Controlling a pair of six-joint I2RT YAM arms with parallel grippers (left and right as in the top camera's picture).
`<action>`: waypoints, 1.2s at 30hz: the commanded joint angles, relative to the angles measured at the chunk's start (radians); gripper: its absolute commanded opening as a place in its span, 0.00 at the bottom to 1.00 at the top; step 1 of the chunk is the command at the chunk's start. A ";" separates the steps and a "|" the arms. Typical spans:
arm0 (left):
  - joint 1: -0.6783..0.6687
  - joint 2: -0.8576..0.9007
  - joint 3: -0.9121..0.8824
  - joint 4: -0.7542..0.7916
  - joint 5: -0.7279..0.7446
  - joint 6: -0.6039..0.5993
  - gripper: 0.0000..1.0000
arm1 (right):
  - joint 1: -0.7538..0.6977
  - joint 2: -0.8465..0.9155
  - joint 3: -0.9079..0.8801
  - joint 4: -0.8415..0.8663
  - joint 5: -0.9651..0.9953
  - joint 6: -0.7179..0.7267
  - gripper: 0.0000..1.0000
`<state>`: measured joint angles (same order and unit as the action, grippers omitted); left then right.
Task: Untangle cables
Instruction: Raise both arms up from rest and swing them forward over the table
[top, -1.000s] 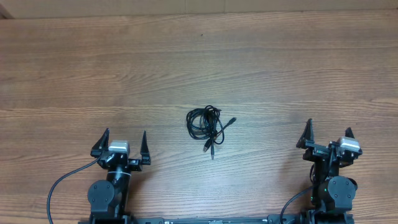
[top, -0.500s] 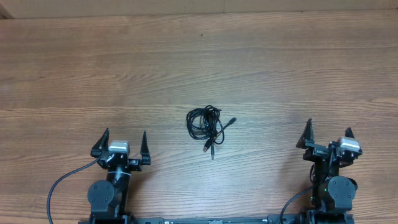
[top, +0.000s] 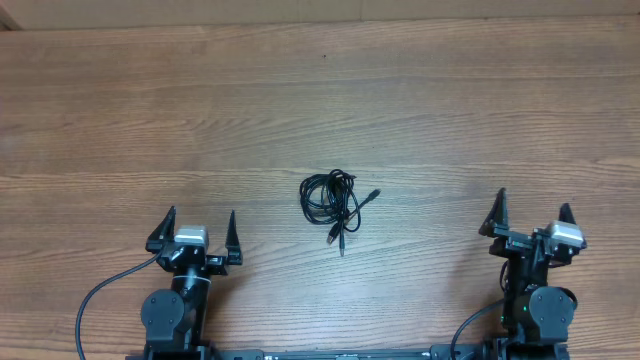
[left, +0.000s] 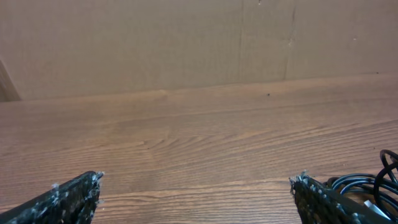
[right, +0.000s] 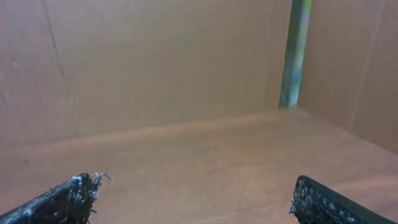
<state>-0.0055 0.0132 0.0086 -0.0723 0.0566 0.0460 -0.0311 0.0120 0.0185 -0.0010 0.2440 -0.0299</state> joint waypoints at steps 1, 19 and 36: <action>0.005 -0.008 -0.004 -0.002 -0.004 -0.016 1.00 | -0.004 -0.009 -0.010 0.050 0.013 0.003 1.00; 0.005 -0.008 -0.004 -0.002 -0.004 -0.016 1.00 | -0.004 0.256 0.719 -0.207 0.055 0.025 1.00; 0.005 -0.008 -0.004 -0.002 -0.004 -0.016 1.00 | -0.027 1.438 1.965 -0.810 0.022 0.035 1.00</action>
<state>-0.0055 0.0132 0.0090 -0.0723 0.0563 0.0429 -0.0338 1.2827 1.8301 -0.7616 0.2901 -0.0044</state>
